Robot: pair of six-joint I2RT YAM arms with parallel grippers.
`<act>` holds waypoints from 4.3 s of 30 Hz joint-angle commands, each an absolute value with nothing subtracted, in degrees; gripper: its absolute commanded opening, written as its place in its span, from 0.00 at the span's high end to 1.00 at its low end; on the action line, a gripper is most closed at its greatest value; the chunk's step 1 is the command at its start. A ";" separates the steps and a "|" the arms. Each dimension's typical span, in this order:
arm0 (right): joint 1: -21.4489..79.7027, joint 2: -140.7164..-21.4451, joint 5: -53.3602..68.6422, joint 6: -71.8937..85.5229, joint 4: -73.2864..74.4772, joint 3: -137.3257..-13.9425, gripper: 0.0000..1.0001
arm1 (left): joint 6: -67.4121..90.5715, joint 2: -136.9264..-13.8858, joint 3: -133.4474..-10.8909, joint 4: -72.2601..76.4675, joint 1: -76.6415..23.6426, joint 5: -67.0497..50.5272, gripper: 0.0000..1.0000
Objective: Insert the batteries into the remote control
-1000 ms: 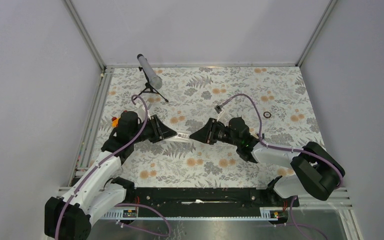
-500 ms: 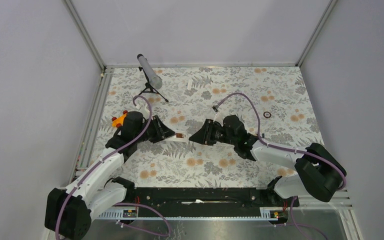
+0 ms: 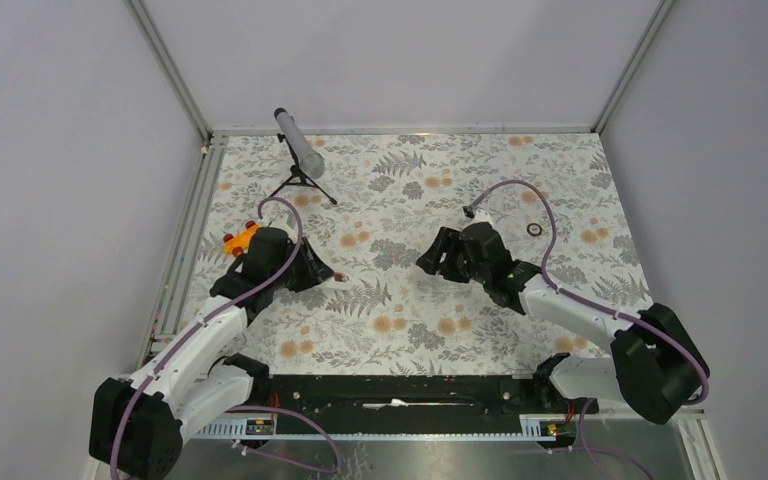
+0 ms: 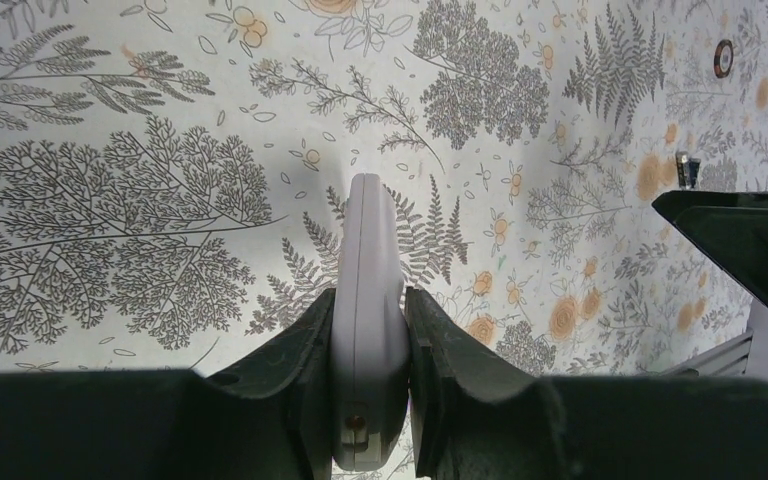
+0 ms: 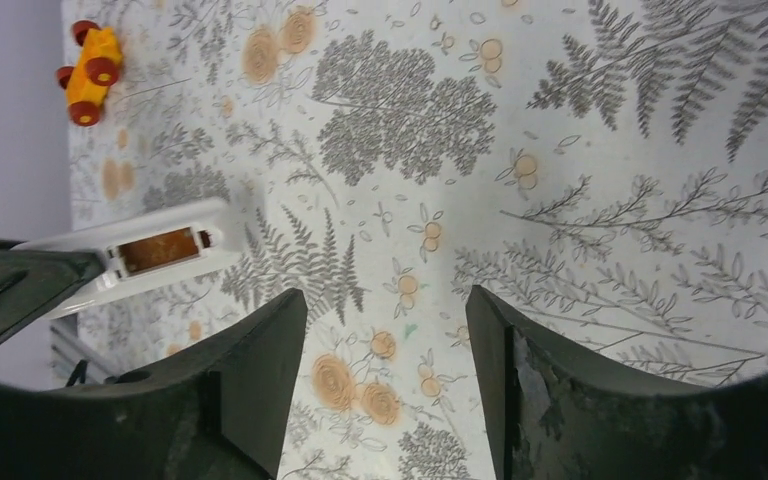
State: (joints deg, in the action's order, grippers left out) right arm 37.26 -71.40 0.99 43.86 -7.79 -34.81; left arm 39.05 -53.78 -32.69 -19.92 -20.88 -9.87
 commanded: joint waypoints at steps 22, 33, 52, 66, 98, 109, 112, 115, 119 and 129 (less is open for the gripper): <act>37.24 -73.63 58.88 18.86 -19.55 -44.12 0.04 | 26.31 -47.61 -40.45 -15.59 -26.55 -48.08 1.00; 45.96 -74.75 62.87 14.14 -13.47 -45.26 0.15 | 26.81 -44.39 -41.73 -10.82 -29.09 -57.39 1.00; 45.75 -71.16 64.57 23.37 -21.42 -44.40 0.96 | 26.75 -42.03 -43.40 -11.18 -29.71 -51.86 0.26; 33.22 -57.92 20.90 25.16 -4.19 -41.34 0.98 | 20.32 -60.83 -73.84 -23.04 -31.12 -6.21 0.17; 31.14 -52.17 0.33 36.81 9.58 -32.18 0.98 | 19.08 -137.05 -128.96 -8.30 -36.11 16.77 0.17; 31.10 -51.11 1.59 39.01 10.67 -32.12 0.97 | 42.87 -144.98 -129.21 3.75 -29.00 9.65 0.21; 31.14 -51.17 2.16 39.83 10.69 -32.11 0.97 | 46.78 -146.85 -128.63 7.28 -28.47 12.29 0.20; 31.18 -51.03 2.55 40.17 10.67 -31.92 0.97 | 52.29 -148.53 -128.58 9.49 -27.69 14.96 0.20; 31.11 -50.80 2.53 40.41 11.05 -31.71 0.96 | 61.64 -150.16 -126.74 13.17 -26.09 17.85 0.21; 31.12 -51.85 2.97 40.79 11.09 -31.54 0.96 | 60.13 -149.98 -125.24 13.41 -24.78 24.86 0.22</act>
State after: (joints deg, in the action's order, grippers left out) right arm 31.48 -51.88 2.66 40.25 11.55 -31.57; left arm 60.40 -151.59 -125.93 10.59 -25.56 19.66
